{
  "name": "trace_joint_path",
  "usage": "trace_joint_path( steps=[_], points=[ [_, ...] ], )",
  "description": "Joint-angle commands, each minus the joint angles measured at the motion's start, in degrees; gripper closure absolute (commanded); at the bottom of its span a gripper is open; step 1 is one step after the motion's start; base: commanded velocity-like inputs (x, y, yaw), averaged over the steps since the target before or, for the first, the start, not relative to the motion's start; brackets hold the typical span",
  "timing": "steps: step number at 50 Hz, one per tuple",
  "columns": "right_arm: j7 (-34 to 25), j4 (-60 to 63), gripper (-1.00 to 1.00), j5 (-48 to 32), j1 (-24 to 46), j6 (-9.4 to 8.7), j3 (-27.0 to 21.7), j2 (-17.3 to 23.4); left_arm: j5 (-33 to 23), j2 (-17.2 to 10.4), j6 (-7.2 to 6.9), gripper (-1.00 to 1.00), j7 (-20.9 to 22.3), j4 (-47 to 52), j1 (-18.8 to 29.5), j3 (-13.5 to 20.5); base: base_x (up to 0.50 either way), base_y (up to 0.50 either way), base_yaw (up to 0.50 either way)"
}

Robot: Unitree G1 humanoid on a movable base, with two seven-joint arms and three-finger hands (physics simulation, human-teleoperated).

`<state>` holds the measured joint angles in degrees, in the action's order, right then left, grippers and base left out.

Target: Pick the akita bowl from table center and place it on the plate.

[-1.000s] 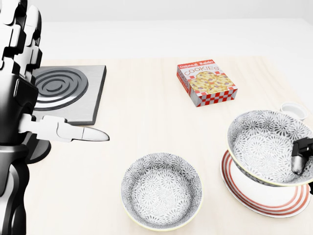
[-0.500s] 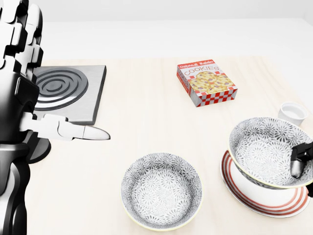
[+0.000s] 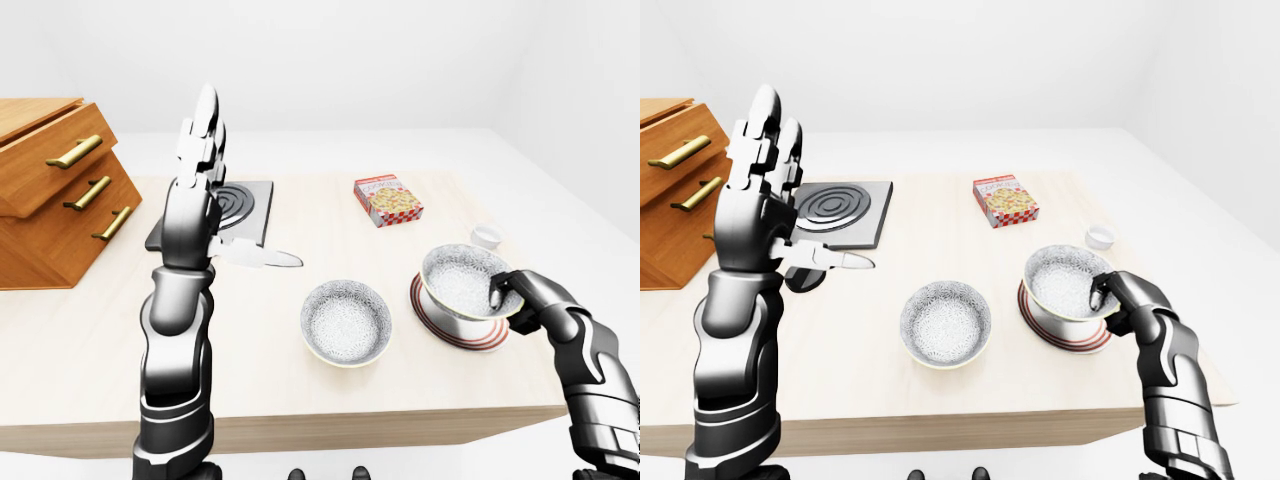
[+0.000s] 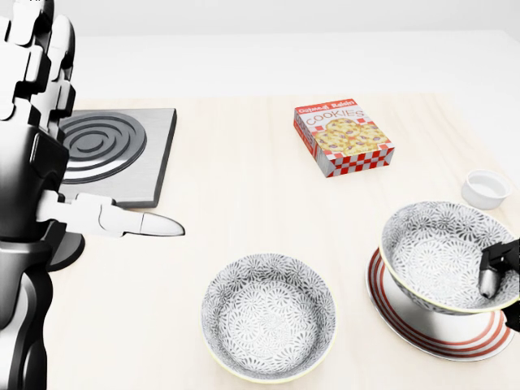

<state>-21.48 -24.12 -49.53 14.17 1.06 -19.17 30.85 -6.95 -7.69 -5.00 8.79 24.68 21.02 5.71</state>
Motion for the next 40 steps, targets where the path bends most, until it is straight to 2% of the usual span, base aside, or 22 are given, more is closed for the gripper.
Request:
trace_joint_path(
  steps=[1,10,15,16,17,18,22,30,35,39,40],
  points=[
    [3.19,-4.12,1.0,14.56,1.66,-0.58,0.74,0.88,-0.24,0.19,0.0,-1.0,0.13,0.42,-0.65,-0.1,0.0,0.0,0.0],
    [4.07,-5.7,1.0,14.59,0.05,1.08,0.21,1.66,-0.3,0.27,0.0,-1.0,0.18,0.45,-0.79,-0.07,0.0,0.0,0.0],
    [3.94,-5.34,1.0,14.14,0.13,0.26,0.38,1.48,-0.23,0.18,0.0,-1.0,0.15,0.03,-0.57,0.06,0.0,0.0,0.0],
    [3.99,-5.4,0.67,14.0,0.23,0.14,0.45,1.45,-0.2,0.16,0.0,-1.0,0.13,-0.24,-0.49,0.08,0.0,0.0,0.0],
    [4.13,-5.46,0.44,13.82,0.39,-0.01,0.55,1.42,-0.19,0.14,0.0,-1.0,0.12,-0.45,-0.45,0.07,0.0,0.0,0.0],
    [4.01,-5.37,-1.0,13.75,0.62,-0.44,0.63,1.32,-0.17,0.11,0.0,-1.0,0.12,-0.76,-0.34,0.06,0.0,0.0,0.0],
    [3.72,-4.99,-1.0,13.74,1.02,-1.29,0.78,1.14,-0.16,0.11,0.0,-1.0,0.07,-0.8,-0.28,0.03,0.0,0.0,0.0],
    [3.78,-4.2,-1.0,13.18,0.61,-1.89,1.01,0.8,0.15,-0.11,0.0,-1.0,0.08,-1.54,-0.3,0.36,0.0,0.0,0.0],
    [2.49,-0.26,-1.0,12.74,-2.86,-1.81,-0.52,0.58,0.4,-0.25,0.0,-1.0,0.13,-1.48,-0.84,0.64,0.0,0.0,0.0],
    [0.4,4.5,-1.0,12.49,-5.86,-2.4,-2.58,0.05,0.42,-0.18,0.0,-1.0,0.13,-0.88,-1.48,0.63,0.0,0.0,0.0],
    [-1.11,7.71,-1.0,12.4,-7.41,-3.05,-3.78,-0.27,0.37,-0.11,0.0,-1.0,0.18,-0.5,-1.84,0.54,0.0,0.0,0.0]
  ],
)
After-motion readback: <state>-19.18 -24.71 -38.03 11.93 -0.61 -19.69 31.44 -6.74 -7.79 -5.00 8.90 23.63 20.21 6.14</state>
